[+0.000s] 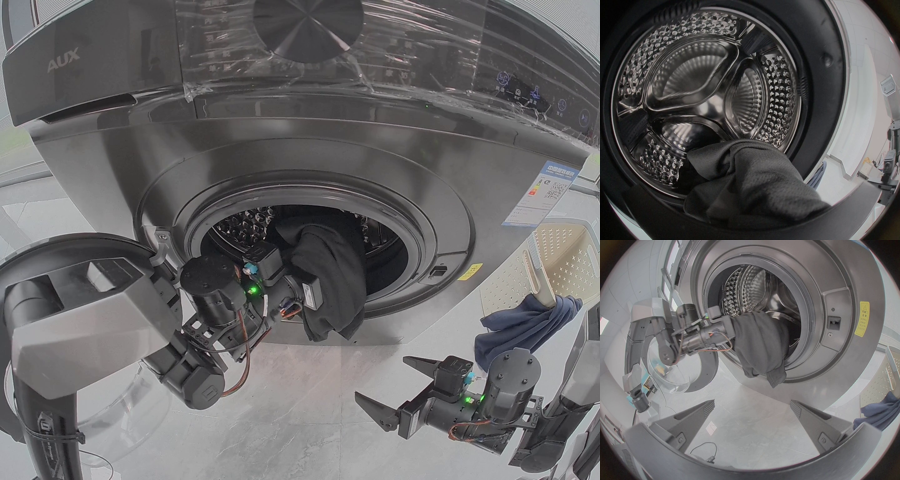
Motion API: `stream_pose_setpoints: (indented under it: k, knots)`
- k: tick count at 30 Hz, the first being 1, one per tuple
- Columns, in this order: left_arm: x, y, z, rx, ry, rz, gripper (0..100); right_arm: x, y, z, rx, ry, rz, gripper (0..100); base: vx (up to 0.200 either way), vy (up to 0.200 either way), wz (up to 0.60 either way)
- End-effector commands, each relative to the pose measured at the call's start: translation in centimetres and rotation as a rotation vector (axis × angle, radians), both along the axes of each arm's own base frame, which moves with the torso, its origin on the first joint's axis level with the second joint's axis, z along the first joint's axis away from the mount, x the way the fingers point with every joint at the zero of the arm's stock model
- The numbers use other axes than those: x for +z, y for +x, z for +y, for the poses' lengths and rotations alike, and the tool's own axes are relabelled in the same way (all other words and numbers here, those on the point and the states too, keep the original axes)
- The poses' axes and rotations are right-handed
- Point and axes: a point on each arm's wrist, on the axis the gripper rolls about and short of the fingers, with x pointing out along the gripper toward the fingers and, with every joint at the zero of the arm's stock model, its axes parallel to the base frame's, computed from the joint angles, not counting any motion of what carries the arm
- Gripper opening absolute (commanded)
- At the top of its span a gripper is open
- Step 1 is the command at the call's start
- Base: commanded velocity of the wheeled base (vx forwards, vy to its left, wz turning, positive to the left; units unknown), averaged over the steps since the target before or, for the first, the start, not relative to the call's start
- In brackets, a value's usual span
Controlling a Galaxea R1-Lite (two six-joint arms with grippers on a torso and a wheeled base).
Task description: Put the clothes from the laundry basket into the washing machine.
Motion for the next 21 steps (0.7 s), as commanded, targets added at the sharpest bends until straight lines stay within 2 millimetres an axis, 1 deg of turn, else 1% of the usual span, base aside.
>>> stream_pose_setpoints:
  k: [1,6,10,12,15,16,18,21]
  knots:
    - [-2.2,2.3,-1.0,0.011,-0.013,0.027,0,-0.1,-0.4,-0.2,0.006,-0.008,0.006,100,0.0,0.0,0.0]
    - [-1.7,3.2,-1.6,0.017,-0.015,0.038,0,-0.1,-0.4,-0.2,0.005,-0.008,0.01,100,0.0,0.0,0.0]
    - [-1.5,3.5,-1.8,0.021,-0.01,0.051,0,-0.2,-0.4,-0.1,0.006,-0.008,0.012,100,0.0,0.0,0.0]
    - [-1.1,4.1,-2.2,0.024,-0.016,0.064,0,-0.3,-0.3,-0.1,0.006,-0.01,0.014,100,0.0,0.0,0.0]
    - [-1.2,4.6,-2.5,0.036,-0.025,0.076,0,-0.2,-0.3,0.0,0.008,-0.009,0.013,100,0.0,0.0,0.0]
    - [-1.1,5.2,-2.9,0.048,-0.038,0.072,0,-0.3,-0.3,0.0,0.008,-0.009,0.013,100,0.0,0.0,0.0]
    - [-1.1,5.6,-3.2,0.056,-0.043,0.07,0,-0.3,-0.3,0.0,0.008,-0.01,0.014,100,0.0,0.0,0.0]
    - [-1.1,5.6,-3.2,0.056,-0.043,0.07,0,-0.3,-0.3,0.0,0.008,-0.01,0.014,100,0.0,0.0,0.0]
